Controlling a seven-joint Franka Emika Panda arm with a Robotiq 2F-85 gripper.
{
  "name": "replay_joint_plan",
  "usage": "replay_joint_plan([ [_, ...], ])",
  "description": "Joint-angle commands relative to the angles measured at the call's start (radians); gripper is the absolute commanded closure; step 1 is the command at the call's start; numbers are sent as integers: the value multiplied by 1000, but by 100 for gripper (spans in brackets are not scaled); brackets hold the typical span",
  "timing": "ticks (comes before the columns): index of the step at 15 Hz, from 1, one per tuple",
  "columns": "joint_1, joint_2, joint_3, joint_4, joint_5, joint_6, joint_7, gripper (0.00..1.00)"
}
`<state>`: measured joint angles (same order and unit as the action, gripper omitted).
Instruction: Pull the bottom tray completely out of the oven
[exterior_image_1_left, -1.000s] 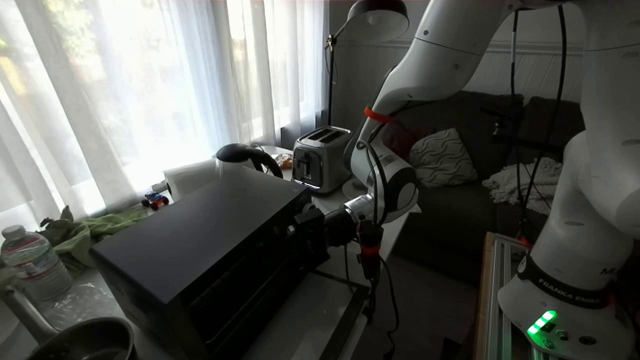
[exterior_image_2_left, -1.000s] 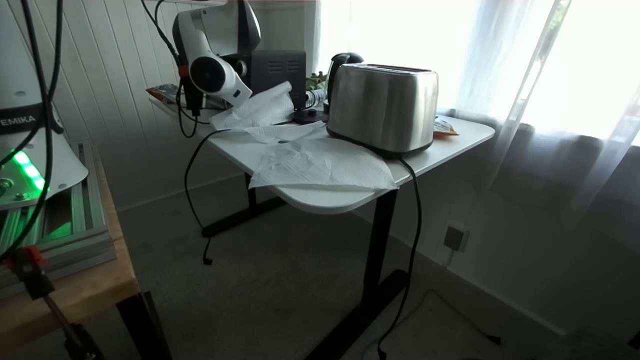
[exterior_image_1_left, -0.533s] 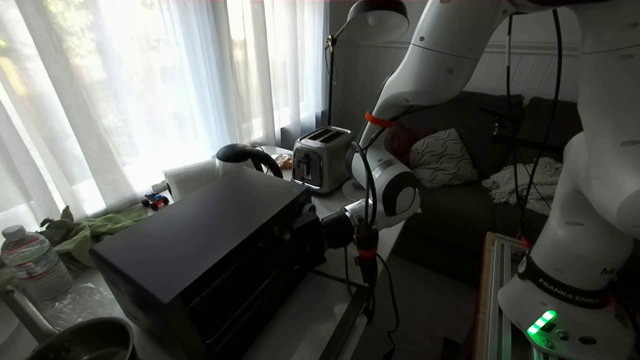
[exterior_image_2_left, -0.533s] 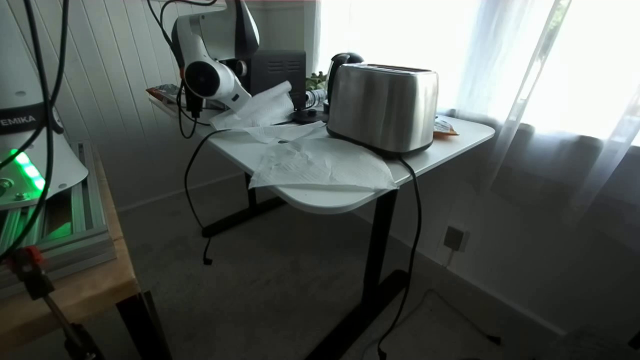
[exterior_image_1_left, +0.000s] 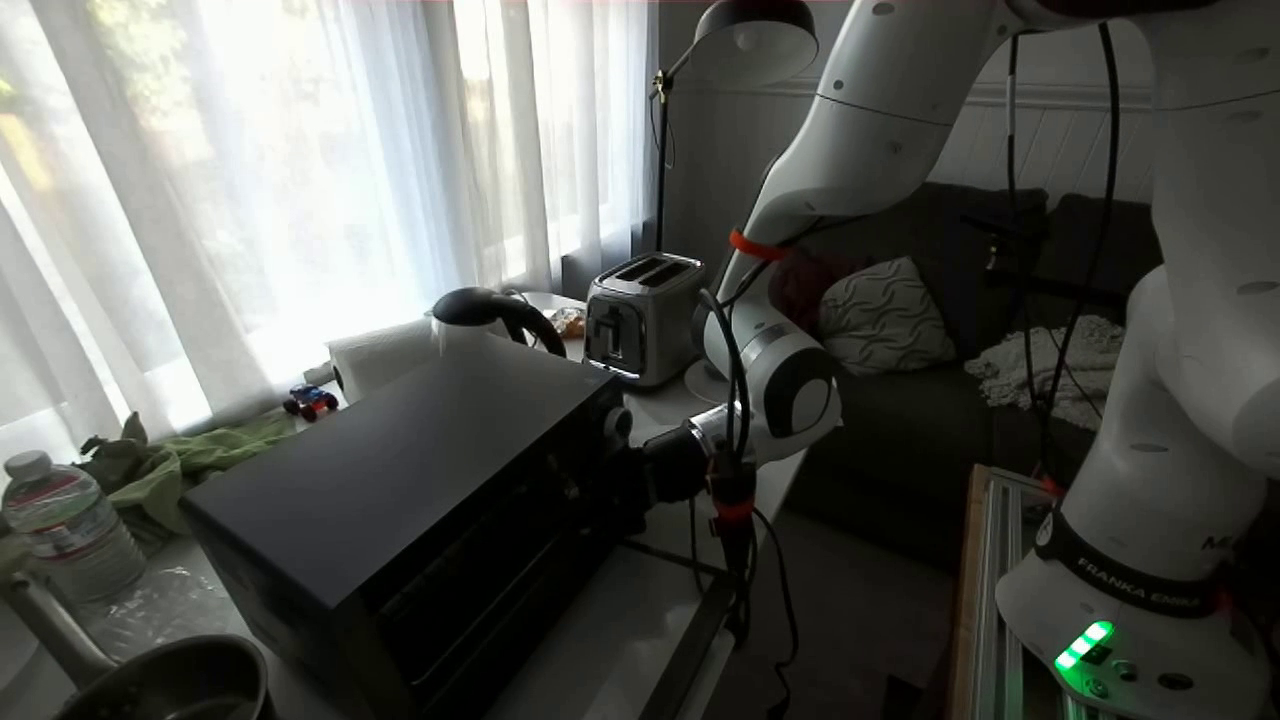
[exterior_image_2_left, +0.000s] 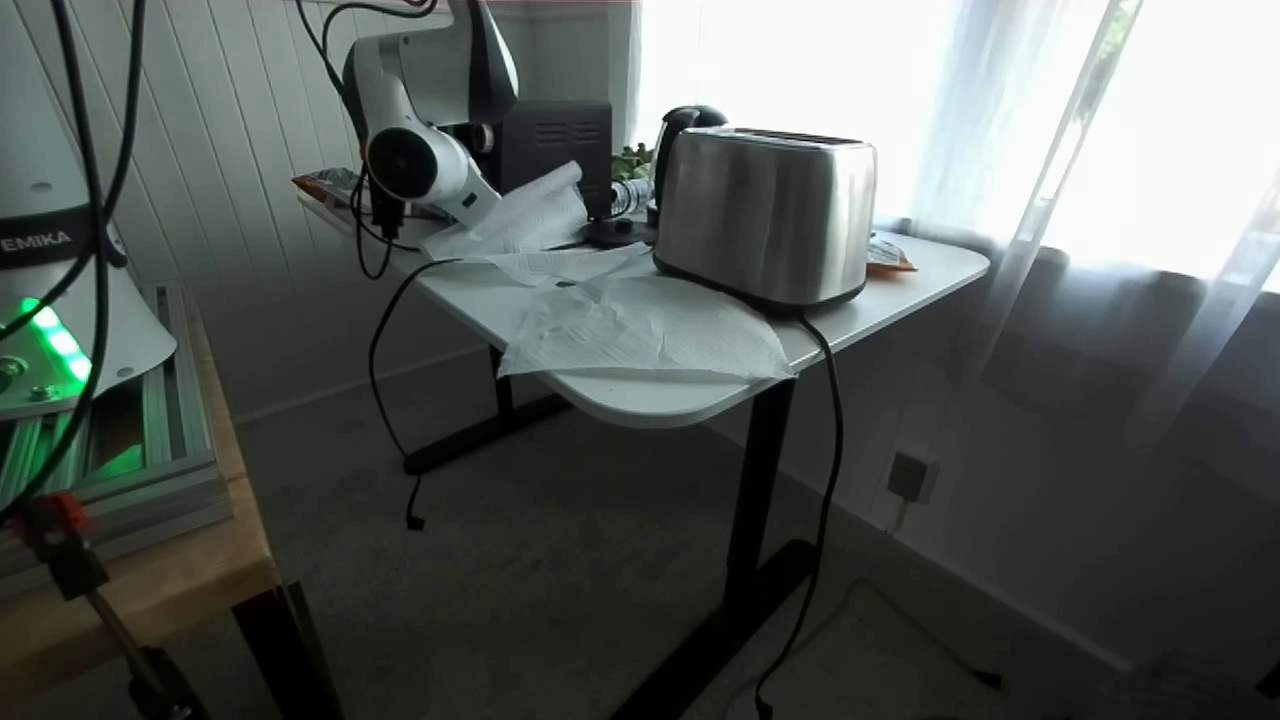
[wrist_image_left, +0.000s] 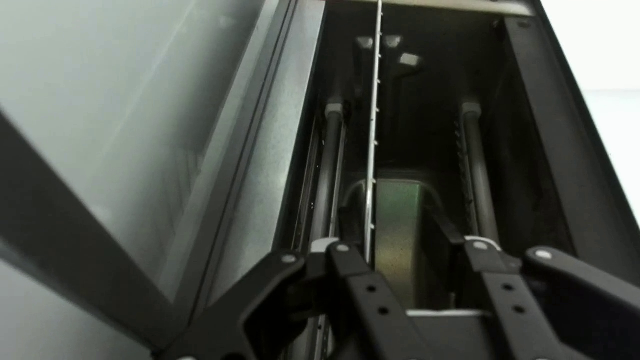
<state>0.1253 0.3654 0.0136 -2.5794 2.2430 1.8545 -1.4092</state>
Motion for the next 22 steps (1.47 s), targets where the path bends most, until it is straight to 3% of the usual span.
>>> replay_joint_plan([
  [1,10,32,2,22,27,-22,-18,33],
  [2,9,34,1,22,27,-24,-16,35],
  [5,7,39,-1,21,27,-28,-12,65],
  [8,9,44,-1,23,25,-25,-9,86],
  [10,9,47,-1,24,24,-24,-6,94],
  [22,-2,26,-15,-1,-4,-28,9,94],
])
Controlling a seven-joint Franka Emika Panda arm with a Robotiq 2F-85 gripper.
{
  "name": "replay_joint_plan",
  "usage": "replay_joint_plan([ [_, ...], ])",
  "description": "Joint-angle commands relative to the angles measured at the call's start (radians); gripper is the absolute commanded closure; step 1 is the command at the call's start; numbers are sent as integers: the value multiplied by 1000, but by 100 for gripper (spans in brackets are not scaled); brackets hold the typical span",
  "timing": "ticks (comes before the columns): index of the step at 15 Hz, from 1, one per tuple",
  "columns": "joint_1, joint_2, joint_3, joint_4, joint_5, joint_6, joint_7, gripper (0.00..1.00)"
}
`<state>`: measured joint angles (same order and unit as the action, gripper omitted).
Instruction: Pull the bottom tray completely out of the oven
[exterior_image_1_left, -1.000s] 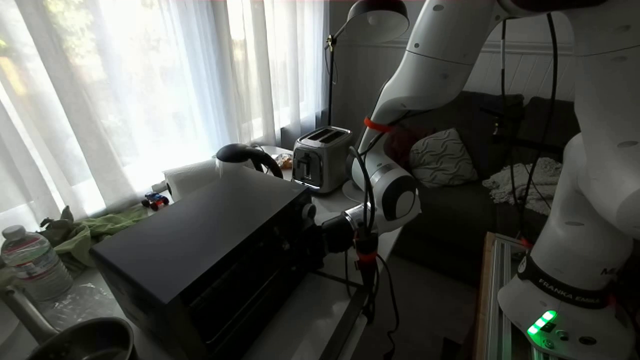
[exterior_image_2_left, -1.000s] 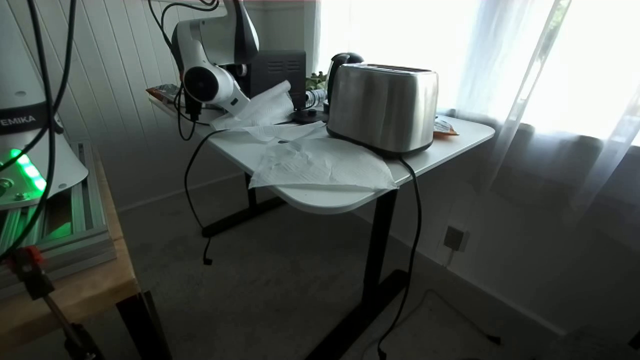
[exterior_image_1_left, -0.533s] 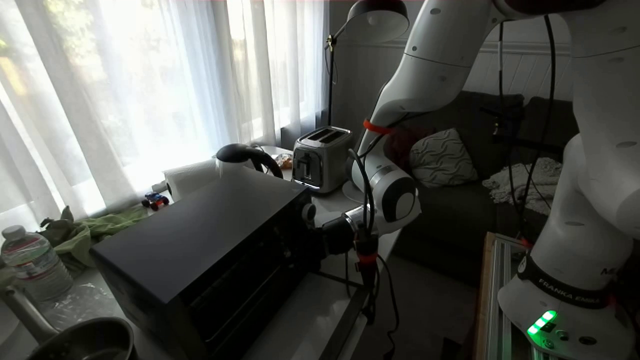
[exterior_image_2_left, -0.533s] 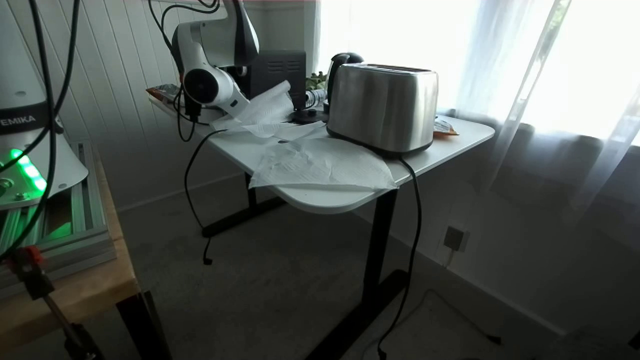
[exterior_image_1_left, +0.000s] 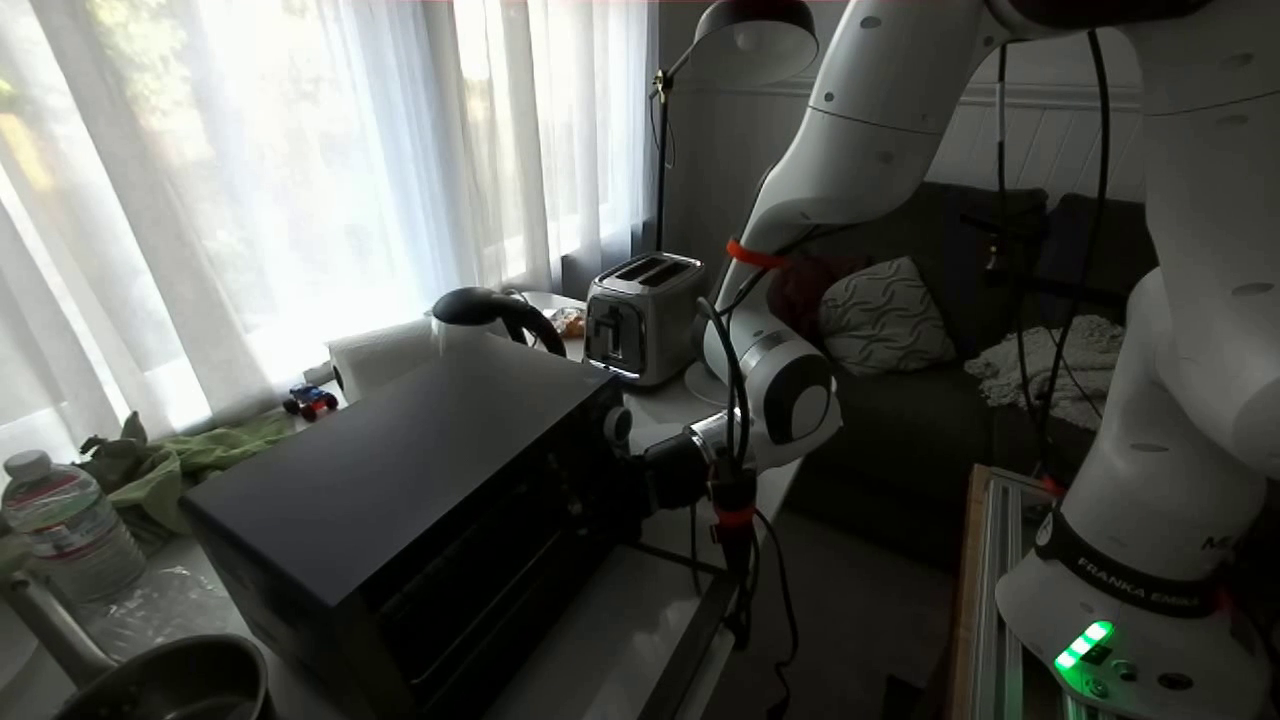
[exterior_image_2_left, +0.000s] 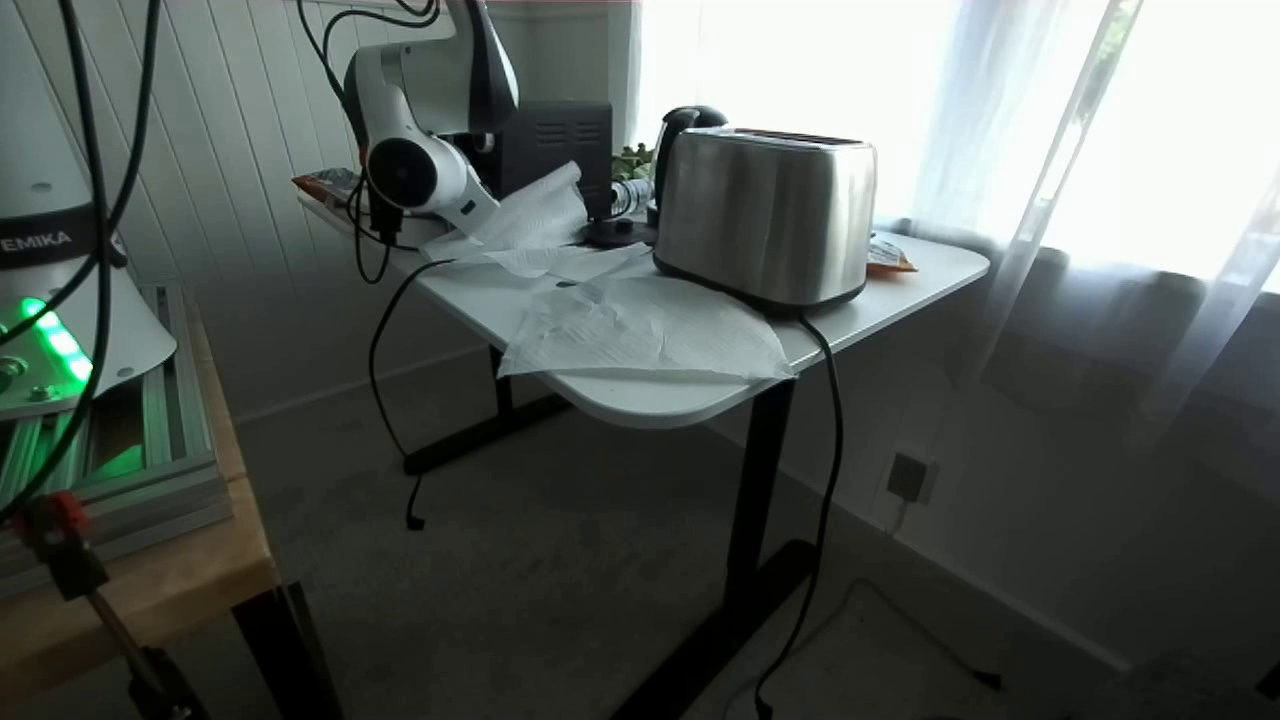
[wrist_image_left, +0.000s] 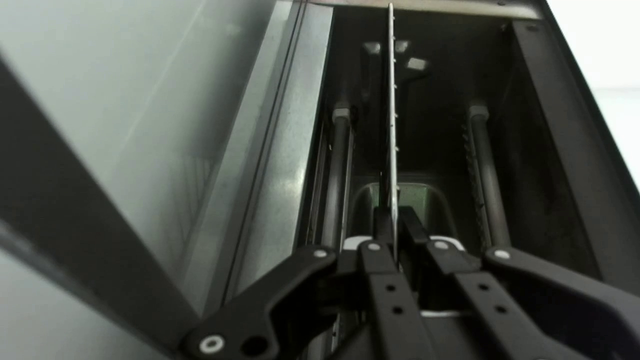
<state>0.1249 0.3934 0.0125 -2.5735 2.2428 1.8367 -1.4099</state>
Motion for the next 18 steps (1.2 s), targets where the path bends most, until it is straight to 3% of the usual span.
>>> replay_joint_plan([
  [1,-3,-12,-17,-15,-14,-5,14,94],
  [18,-35,-60,-76,-48,-287,18,138,94],
])
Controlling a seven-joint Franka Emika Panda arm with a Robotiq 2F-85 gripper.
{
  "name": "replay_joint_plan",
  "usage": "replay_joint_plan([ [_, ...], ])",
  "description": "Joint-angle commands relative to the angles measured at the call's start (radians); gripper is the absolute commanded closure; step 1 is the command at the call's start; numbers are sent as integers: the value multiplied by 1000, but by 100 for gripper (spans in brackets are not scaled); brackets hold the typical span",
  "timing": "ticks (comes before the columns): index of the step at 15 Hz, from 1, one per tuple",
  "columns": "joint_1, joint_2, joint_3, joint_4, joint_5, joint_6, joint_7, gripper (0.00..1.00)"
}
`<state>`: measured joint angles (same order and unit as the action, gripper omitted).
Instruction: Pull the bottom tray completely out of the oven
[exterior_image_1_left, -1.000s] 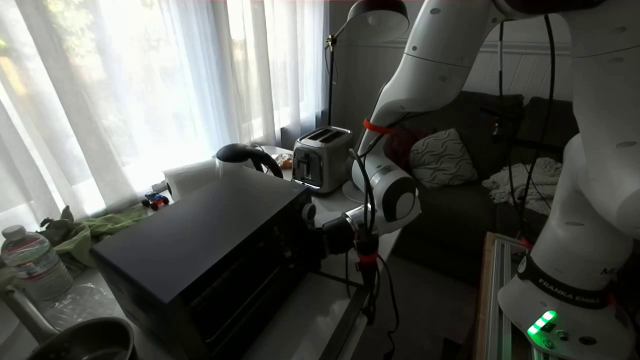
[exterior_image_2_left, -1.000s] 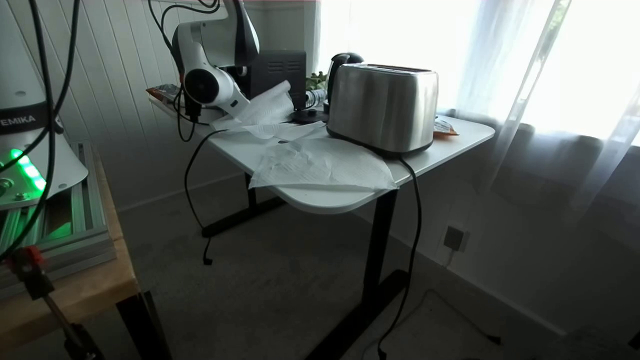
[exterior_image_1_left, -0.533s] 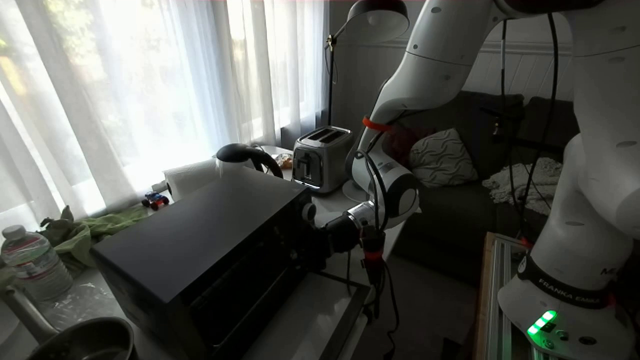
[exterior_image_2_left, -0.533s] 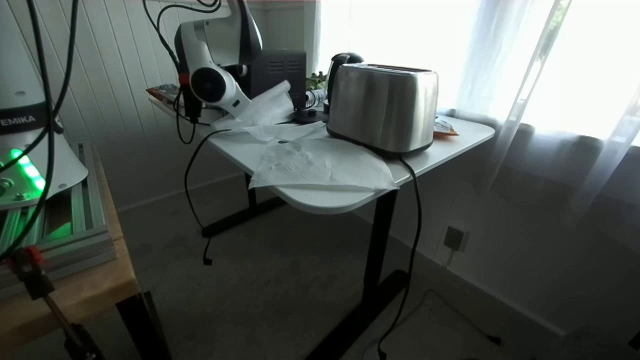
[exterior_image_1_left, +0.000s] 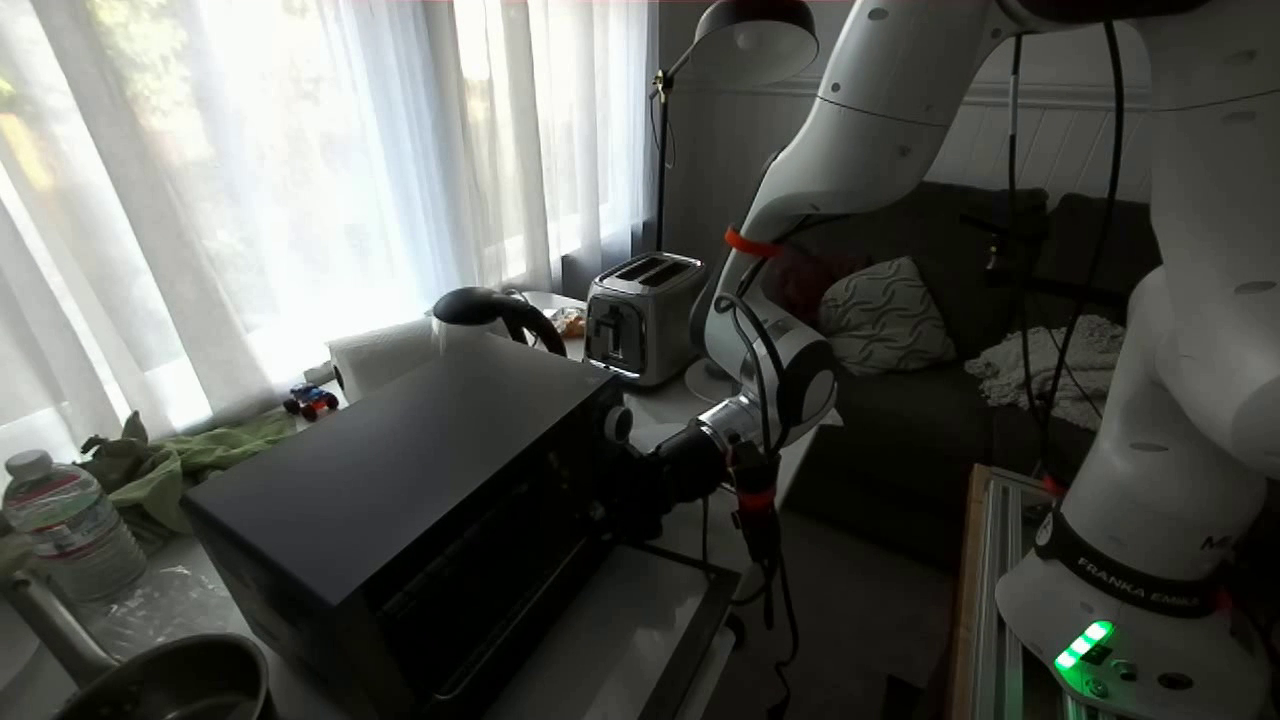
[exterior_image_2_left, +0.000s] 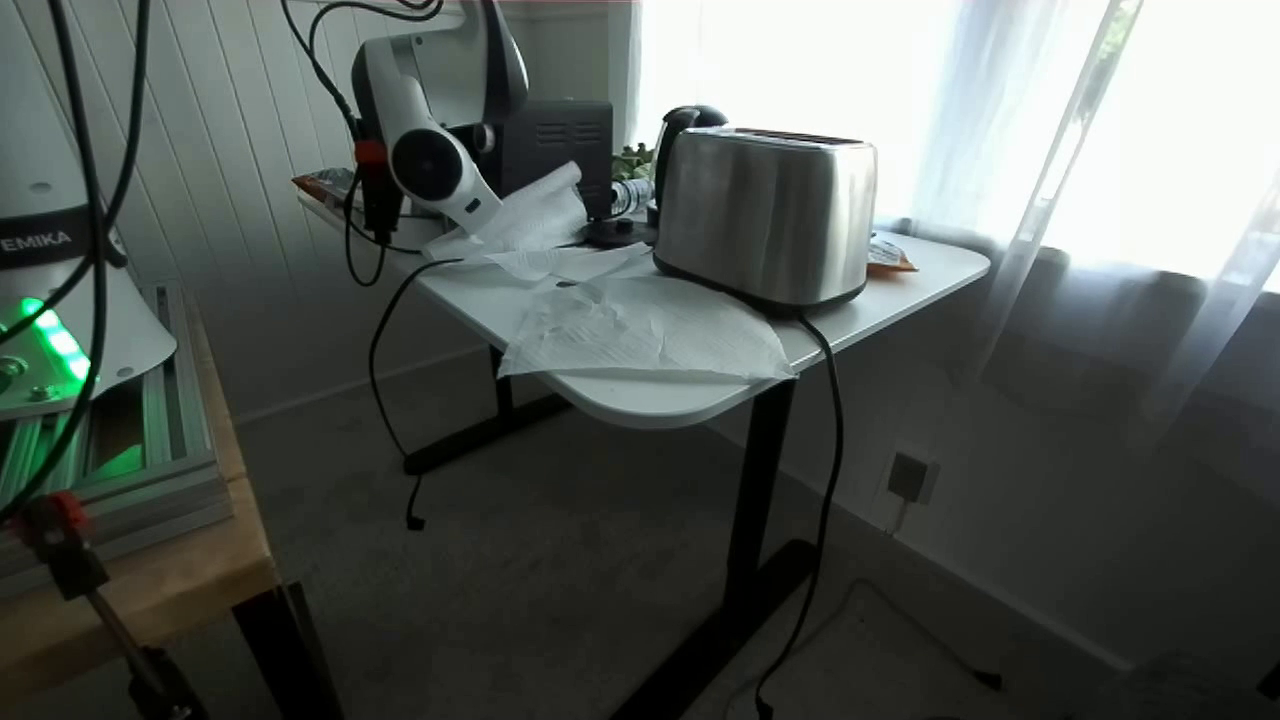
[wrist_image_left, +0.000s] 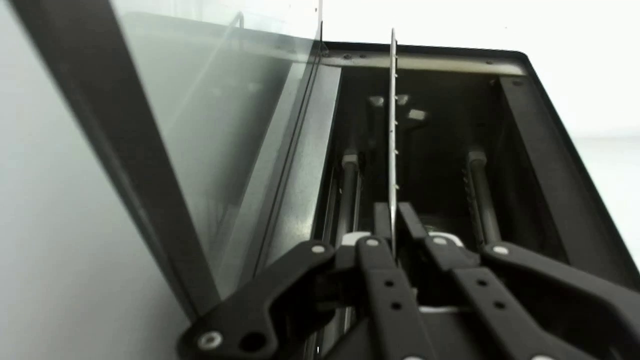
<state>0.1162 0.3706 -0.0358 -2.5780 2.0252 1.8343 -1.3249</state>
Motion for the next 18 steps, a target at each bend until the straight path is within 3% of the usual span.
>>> replay_joint_plan([
  [1,-29,-37,-31,-45,-83,14,52,94],
  [18,-81,-19,-71,-45,-359,-61,121,94],
])
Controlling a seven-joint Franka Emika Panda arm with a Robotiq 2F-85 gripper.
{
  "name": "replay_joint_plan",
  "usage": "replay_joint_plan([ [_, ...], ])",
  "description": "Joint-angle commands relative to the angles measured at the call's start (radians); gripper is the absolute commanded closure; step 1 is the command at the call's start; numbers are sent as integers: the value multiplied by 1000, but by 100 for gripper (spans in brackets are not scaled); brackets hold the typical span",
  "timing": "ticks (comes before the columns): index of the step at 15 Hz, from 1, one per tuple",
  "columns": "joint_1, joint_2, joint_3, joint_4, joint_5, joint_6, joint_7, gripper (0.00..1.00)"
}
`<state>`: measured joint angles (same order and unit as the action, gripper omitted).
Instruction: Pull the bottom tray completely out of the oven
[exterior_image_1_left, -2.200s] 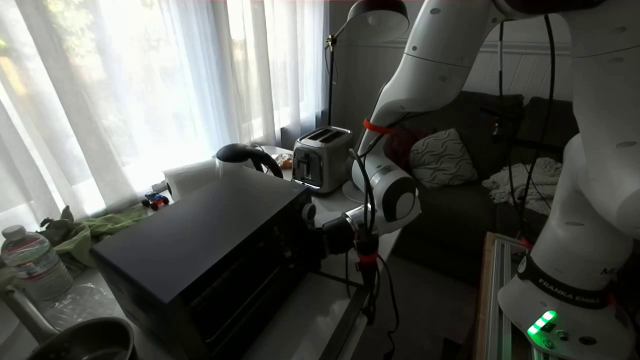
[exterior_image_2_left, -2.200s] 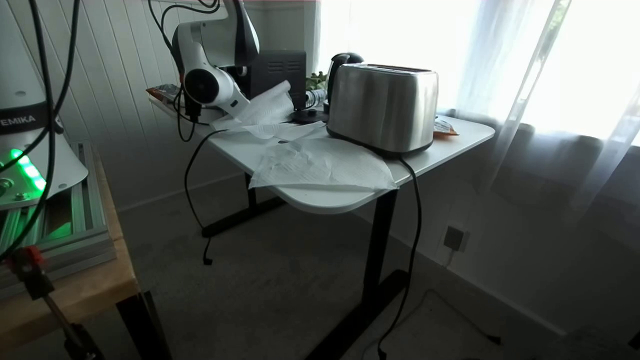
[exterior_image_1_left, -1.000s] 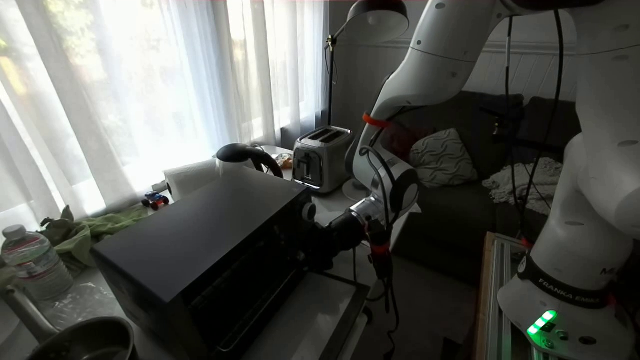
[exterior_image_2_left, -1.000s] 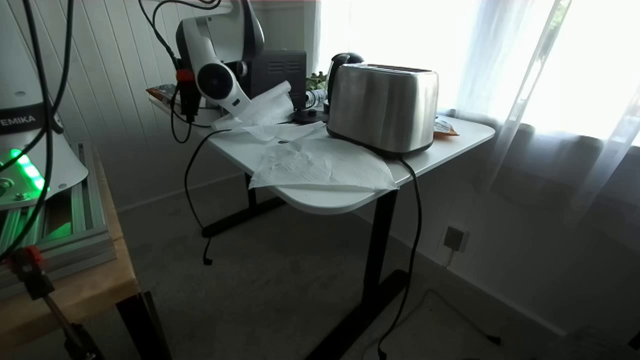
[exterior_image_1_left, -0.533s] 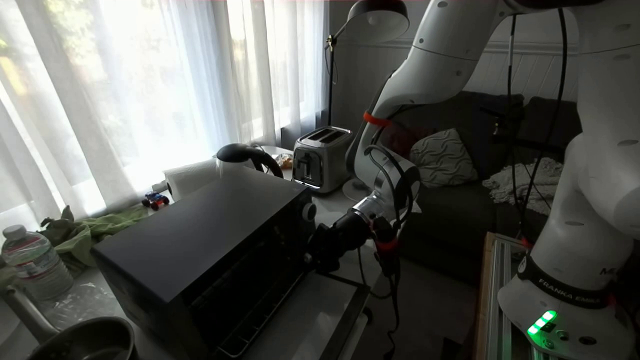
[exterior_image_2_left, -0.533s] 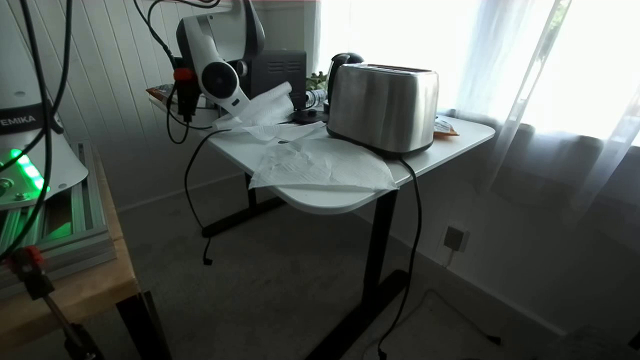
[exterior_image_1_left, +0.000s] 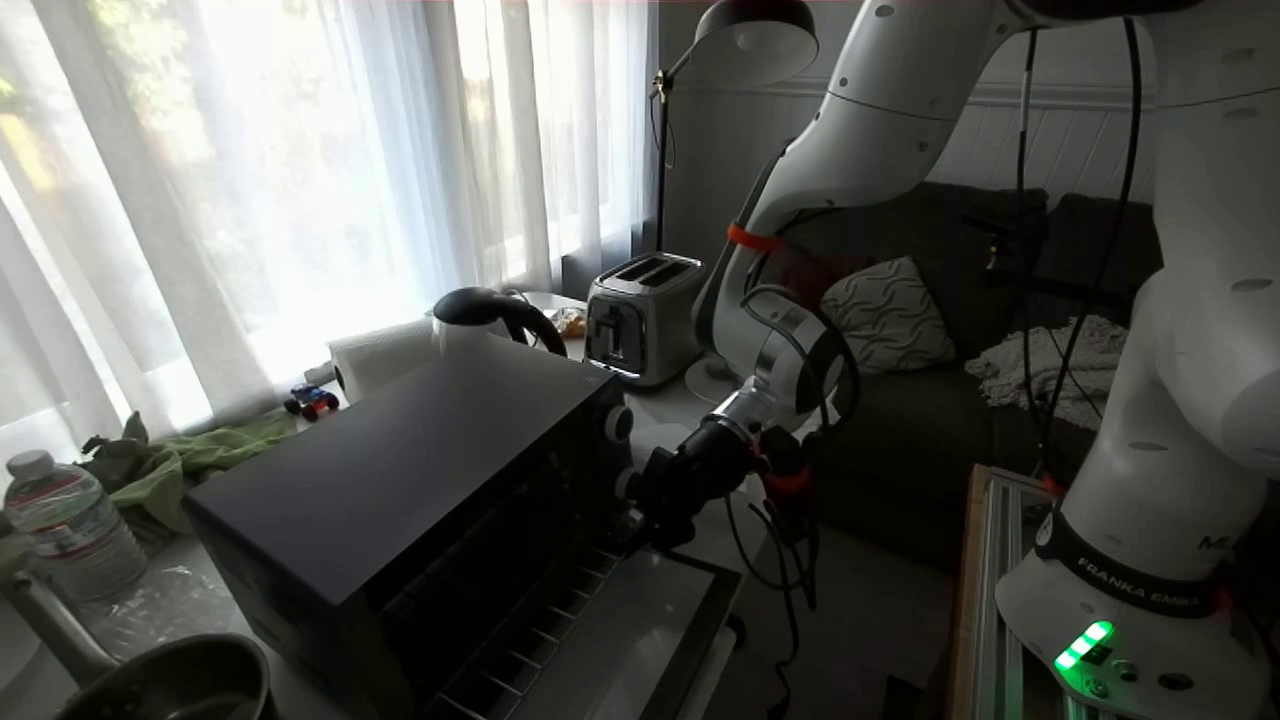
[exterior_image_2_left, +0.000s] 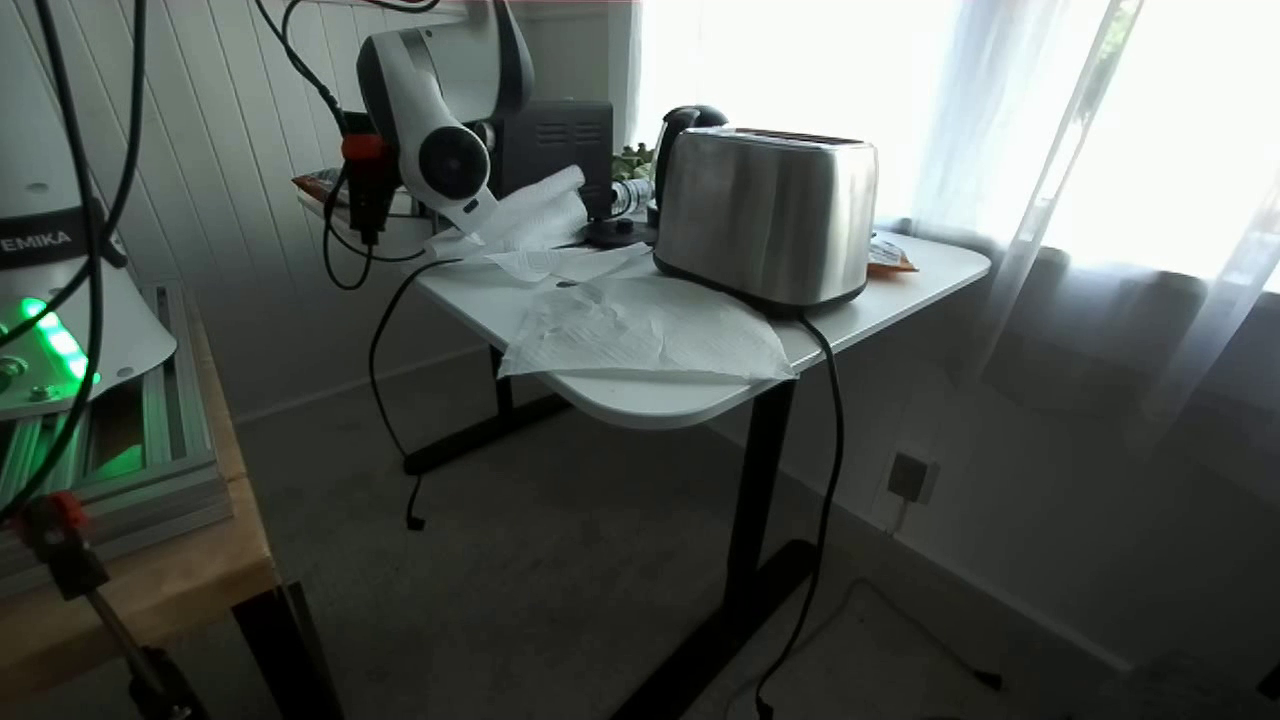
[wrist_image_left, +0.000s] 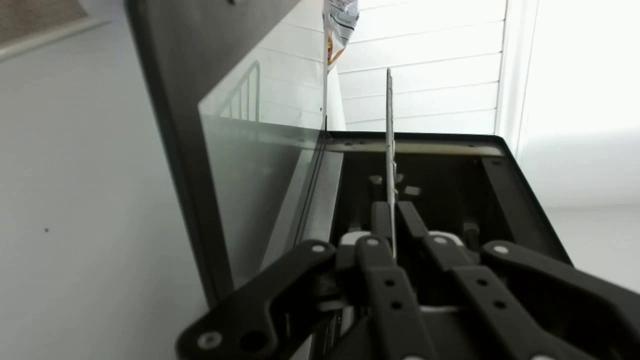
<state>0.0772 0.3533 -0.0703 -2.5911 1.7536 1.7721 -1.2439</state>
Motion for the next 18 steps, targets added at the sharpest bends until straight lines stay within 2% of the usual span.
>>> replay_joint_plan([
  [1,-44,2,-38,-31,-102,-5,40,94],
  [13,-65,40,-48,-26,-173,-52,4,94],
  [14,-65,44,-46,-22,-170,-56,2,67],
  [15,-64,49,-45,-17,-169,-59,1,66],
  [18,-79,77,-61,-5,-188,-63,1,48],
])
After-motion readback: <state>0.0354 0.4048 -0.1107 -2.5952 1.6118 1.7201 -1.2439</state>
